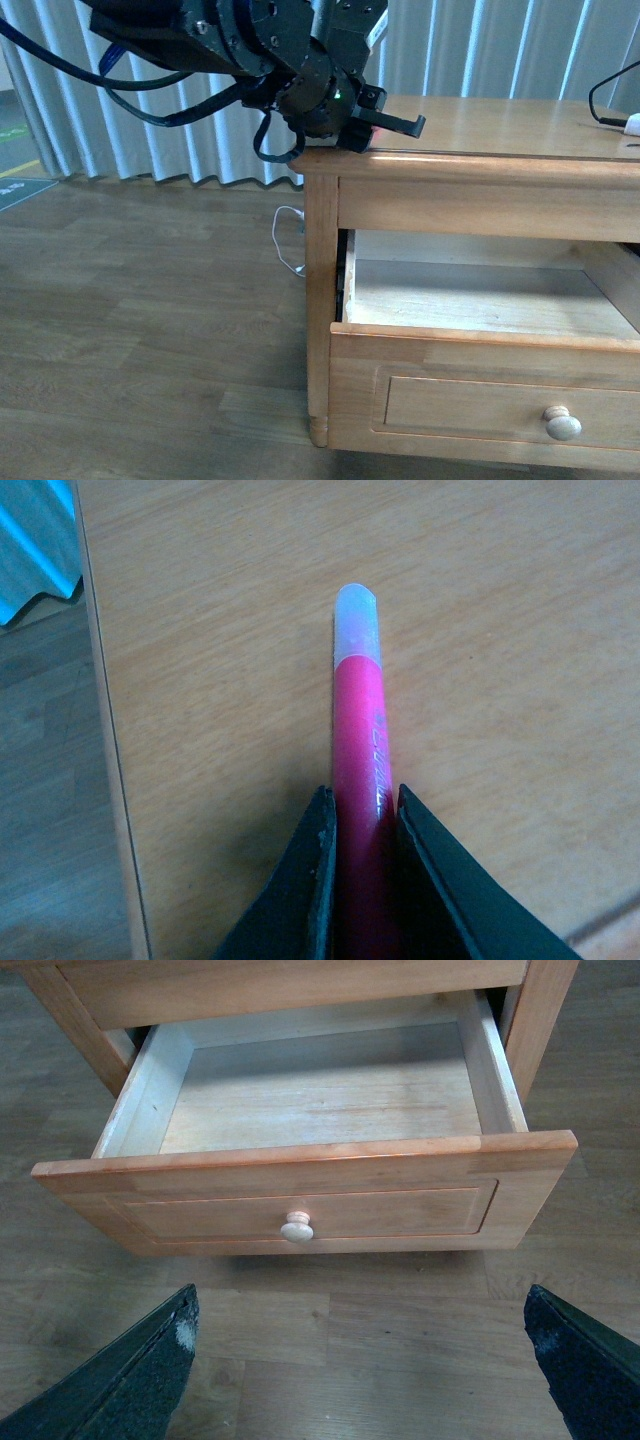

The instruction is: Place pink marker in drawer with both arms

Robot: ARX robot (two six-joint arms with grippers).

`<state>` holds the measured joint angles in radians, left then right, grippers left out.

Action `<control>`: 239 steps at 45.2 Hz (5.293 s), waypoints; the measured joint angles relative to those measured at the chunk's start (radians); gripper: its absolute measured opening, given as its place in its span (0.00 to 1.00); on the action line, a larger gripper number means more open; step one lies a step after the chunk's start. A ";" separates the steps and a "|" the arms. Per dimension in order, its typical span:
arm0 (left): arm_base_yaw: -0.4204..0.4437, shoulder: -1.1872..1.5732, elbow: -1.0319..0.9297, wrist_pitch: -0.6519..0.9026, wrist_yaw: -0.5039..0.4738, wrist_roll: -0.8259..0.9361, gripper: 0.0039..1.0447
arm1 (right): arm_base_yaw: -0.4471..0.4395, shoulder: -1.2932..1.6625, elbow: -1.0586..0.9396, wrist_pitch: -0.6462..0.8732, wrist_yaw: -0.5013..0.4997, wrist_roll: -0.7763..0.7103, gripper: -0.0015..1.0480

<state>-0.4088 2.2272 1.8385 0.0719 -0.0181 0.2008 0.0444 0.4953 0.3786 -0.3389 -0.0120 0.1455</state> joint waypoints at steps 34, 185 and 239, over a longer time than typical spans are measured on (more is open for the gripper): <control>-0.085 -0.417 -0.541 0.163 0.329 0.199 0.14 | 0.000 0.000 0.000 0.000 0.000 0.000 0.91; 0.406 -1.960 -1.816 0.200 0.018 -0.205 0.04 | 0.000 0.000 0.000 0.000 0.002 0.000 0.91; 0.406 -2.222 -1.816 -0.071 0.019 -0.206 0.62 | 0.027 0.286 -0.008 0.137 0.158 -0.047 0.91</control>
<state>-0.0025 0.0048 0.0227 0.0013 0.0006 -0.0048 0.0711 0.7818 0.3706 -0.2020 0.1459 0.0986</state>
